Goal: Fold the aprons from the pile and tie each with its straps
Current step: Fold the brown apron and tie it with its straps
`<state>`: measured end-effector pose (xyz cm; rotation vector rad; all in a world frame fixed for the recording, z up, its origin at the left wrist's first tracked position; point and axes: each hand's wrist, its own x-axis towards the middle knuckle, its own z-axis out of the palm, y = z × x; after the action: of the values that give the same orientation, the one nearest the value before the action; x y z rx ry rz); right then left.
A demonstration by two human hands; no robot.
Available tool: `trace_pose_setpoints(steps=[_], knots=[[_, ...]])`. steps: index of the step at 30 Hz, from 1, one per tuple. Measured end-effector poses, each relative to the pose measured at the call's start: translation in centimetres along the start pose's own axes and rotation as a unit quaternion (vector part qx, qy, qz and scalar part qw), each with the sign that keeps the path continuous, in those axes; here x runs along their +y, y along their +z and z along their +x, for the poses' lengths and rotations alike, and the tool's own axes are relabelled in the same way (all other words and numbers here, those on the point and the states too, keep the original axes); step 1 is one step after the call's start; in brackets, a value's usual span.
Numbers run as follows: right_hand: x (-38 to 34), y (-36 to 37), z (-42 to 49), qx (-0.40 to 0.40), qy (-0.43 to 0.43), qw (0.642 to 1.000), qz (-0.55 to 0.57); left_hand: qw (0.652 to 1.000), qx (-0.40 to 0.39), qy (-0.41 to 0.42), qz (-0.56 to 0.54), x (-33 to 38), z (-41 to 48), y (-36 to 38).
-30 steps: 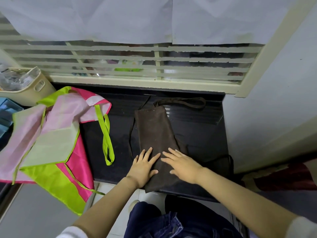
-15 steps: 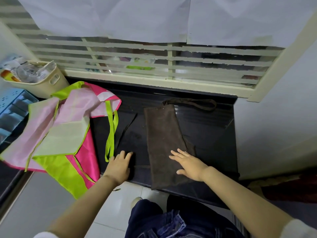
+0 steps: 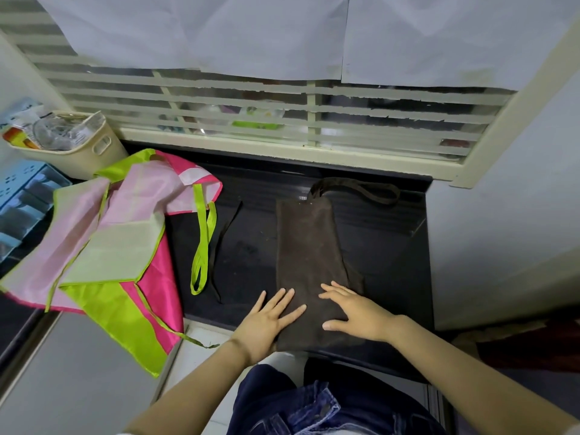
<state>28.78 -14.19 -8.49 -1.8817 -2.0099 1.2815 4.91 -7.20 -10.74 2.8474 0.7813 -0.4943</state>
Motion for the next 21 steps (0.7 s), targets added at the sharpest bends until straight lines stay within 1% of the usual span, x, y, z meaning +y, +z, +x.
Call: trace_pose_setpoints(steps=[1,3,4,7,9,11,13,15,18,19,21], knots=[[0.2,0.1,-0.5,-0.003,0.002,1.000,0.026,1.000,-0.002,-0.002,-0.022,0.2,-0.1,-0.2],[0.4,0.0,-1.5,-0.008,0.009,0.997,0.071,0.994,-0.040,-0.009,-0.104,0.3,-0.3,-0.6],[0.5,0.0,-2.0,-0.007,0.012,0.996,0.089,0.989,-0.039,-0.011,-0.146,0.2,-0.1,-1.1],[1.1,-0.3,-3.1,0.008,0.036,0.988,0.152,0.959,0.006,-0.046,-0.279,-0.4,0.4,-2.2],[1.6,-0.7,-3.7,0.011,0.048,0.979,0.197,0.954,0.037,-0.059,-0.291,-0.5,0.9,-3.2],[2.0,-1.3,-4.0,0.014,0.053,0.969,0.242,0.952,0.060,-0.097,-0.283,-0.3,1.7,-4.2],[2.4,-2.0,-4.0,0.024,0.054,0.960,0.275,0.932,0.071,-0.148,-0.322,-0.1,2.4,-4.7],[2.9,-2.4,-3.7,0.025,0.056,0.964,0.259,0.907,0.080,-0.178,-0.374,-0.3,2.7,-4.7],[3.5,-2.8,-3.3,0.027,0.052,0.982,0.178,0.873,0.094,-0.191,-0.439,-0.1,2.8,-4.9],[3.6,-2.8,-3.0,0.035,0.043,0.988,0.145,0.855,0.102,-0.203,-0.466,0.1,2.8,-4.9],[3.0,-2.9,-2.6,0.059,0.021,0.994,0.094,0.806,0.116,-0.230,-0.533,0.3,3.0,-5.0]])
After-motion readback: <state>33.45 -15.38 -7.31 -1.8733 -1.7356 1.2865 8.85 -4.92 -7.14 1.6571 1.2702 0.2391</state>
